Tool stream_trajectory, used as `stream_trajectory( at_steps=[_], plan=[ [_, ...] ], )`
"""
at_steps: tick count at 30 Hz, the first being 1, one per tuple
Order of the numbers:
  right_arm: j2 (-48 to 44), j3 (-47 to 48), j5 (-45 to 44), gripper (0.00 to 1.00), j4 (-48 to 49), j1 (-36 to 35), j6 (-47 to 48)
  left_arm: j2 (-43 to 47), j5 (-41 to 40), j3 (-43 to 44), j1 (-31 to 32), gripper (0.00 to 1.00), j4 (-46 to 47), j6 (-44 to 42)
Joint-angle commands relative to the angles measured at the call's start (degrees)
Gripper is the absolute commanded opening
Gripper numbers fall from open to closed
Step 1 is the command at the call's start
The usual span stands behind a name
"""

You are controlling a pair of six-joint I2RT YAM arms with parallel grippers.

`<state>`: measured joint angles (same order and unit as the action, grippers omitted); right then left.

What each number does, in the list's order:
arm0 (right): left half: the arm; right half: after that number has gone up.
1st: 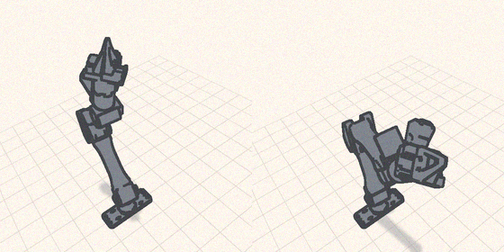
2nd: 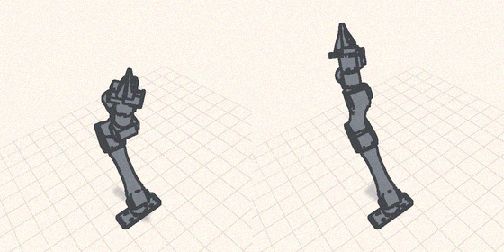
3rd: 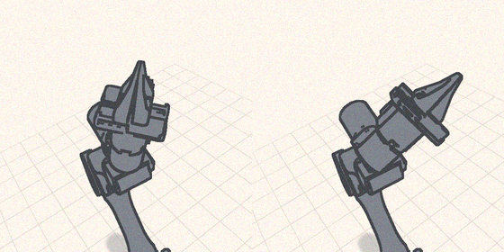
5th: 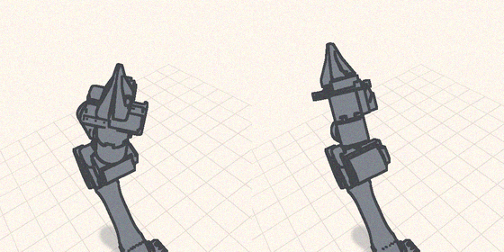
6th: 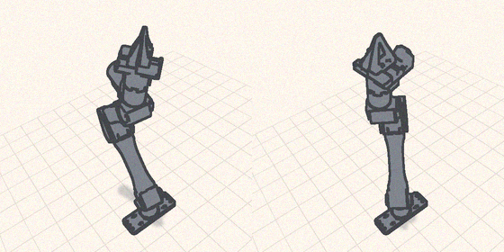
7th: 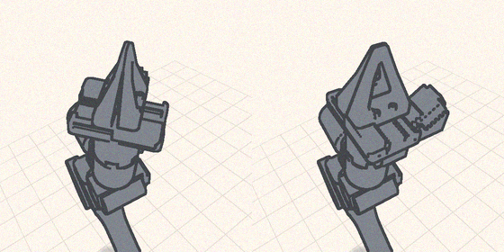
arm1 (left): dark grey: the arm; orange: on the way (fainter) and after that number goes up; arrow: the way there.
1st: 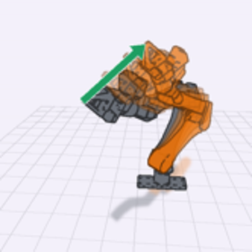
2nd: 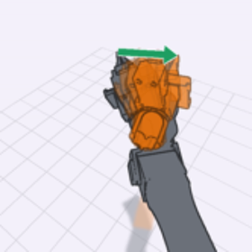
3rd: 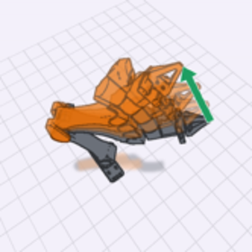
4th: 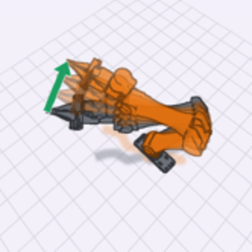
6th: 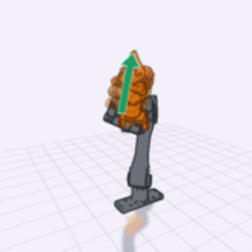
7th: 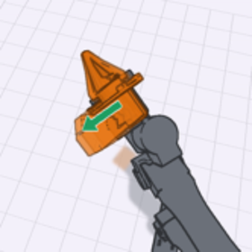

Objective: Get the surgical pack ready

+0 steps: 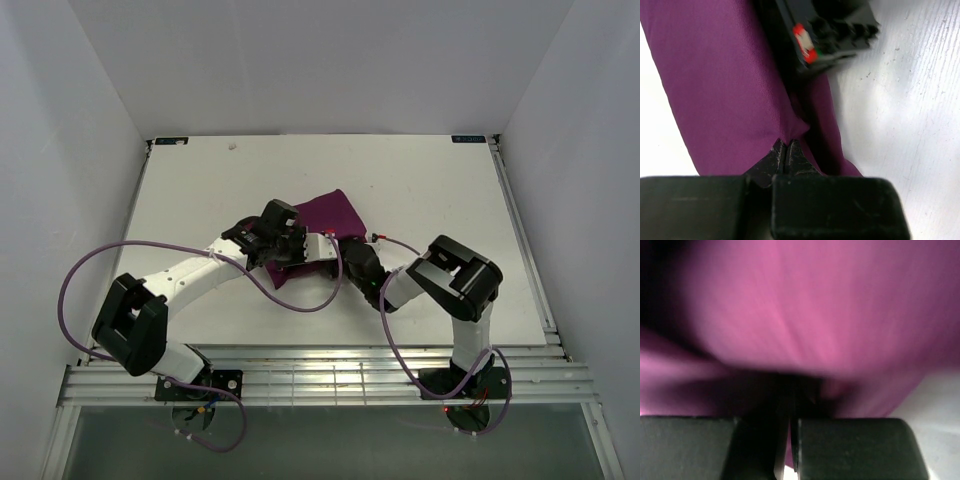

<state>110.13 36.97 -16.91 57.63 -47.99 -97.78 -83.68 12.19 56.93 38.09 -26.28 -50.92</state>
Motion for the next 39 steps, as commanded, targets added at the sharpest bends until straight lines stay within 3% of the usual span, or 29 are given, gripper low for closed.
stream_trajectory(
  at_steps=[1,15,31,39],
  plan=[
    [1.15,-1.11,3.28,0.08,0.38,-2.37,-2.94,0.71,0.65,1.17,-0.2,0.0,3.08,0.29],
    [6.33,4.34,-1.19,0.08,0.3,-2.38,-4.44,1.5,1.09,1.35,-0.56,0.0,2.2,-0.67],
    [1.06,-7.26,-9.02,0.08,1.43,7.38,-3.91,4.05,2.4,-3.22,-0.91,0.0,-1.14,-3.4],
    [-3.86,-14.37,-9.46,0.08,2.84,8.0,-2.59,3.88,2.49,-3.93,-1.08,0.0,-0.96,-2.87]
  ],
)
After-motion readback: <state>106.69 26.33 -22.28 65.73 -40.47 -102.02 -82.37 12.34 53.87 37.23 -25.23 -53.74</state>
